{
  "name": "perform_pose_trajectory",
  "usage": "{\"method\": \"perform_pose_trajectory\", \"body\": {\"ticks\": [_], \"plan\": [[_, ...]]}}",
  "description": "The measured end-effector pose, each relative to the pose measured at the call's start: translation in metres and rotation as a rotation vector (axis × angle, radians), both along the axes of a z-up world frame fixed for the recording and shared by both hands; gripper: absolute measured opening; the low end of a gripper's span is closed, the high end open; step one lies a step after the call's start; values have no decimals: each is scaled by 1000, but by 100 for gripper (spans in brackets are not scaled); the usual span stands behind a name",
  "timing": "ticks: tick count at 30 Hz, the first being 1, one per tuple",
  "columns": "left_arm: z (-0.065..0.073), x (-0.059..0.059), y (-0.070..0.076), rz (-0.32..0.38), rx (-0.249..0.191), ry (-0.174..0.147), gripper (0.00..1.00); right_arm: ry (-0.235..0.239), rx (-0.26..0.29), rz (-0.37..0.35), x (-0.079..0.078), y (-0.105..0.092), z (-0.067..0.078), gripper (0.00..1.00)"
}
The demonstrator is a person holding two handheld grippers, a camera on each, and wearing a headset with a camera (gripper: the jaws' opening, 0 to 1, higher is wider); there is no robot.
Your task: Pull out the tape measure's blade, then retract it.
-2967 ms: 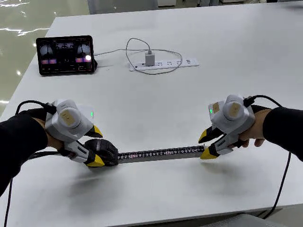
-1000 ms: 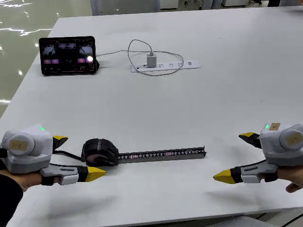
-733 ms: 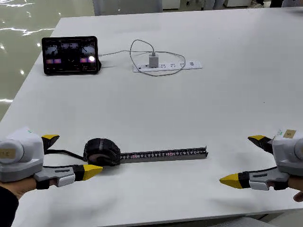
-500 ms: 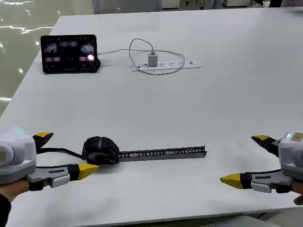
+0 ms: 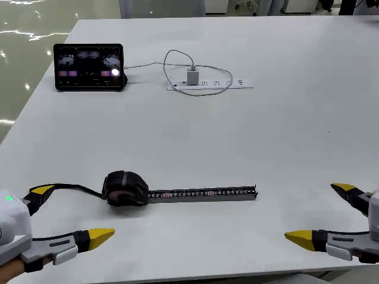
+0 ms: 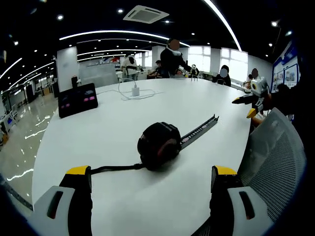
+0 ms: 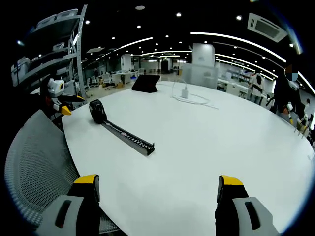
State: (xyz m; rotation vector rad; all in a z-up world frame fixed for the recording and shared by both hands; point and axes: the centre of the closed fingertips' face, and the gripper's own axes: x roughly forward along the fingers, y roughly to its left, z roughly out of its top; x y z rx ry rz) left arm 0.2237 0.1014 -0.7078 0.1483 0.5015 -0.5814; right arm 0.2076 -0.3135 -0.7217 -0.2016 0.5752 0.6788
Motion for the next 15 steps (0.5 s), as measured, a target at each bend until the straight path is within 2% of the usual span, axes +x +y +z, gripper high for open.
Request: {"method": "perform_pose_trajectory", "body": {"ticks": [4, 7, 11, 15], "plan": [[-1, -2, 3, -3, 21, 2, 99, 4, -8, -6, -9, -6, -5, 99], [1, 0, 3, 11, 6, 0, 99, 9, -14, -5, -14, -9, -8, 99], [2, 2, 3, -4, 25, 3, 99, 8, -20, -10, -15, -12, -8, 99], [8, 5, 11, -4, 30, 0, 99, 10, -29, -7, -17, -15, -8, 99]]}}
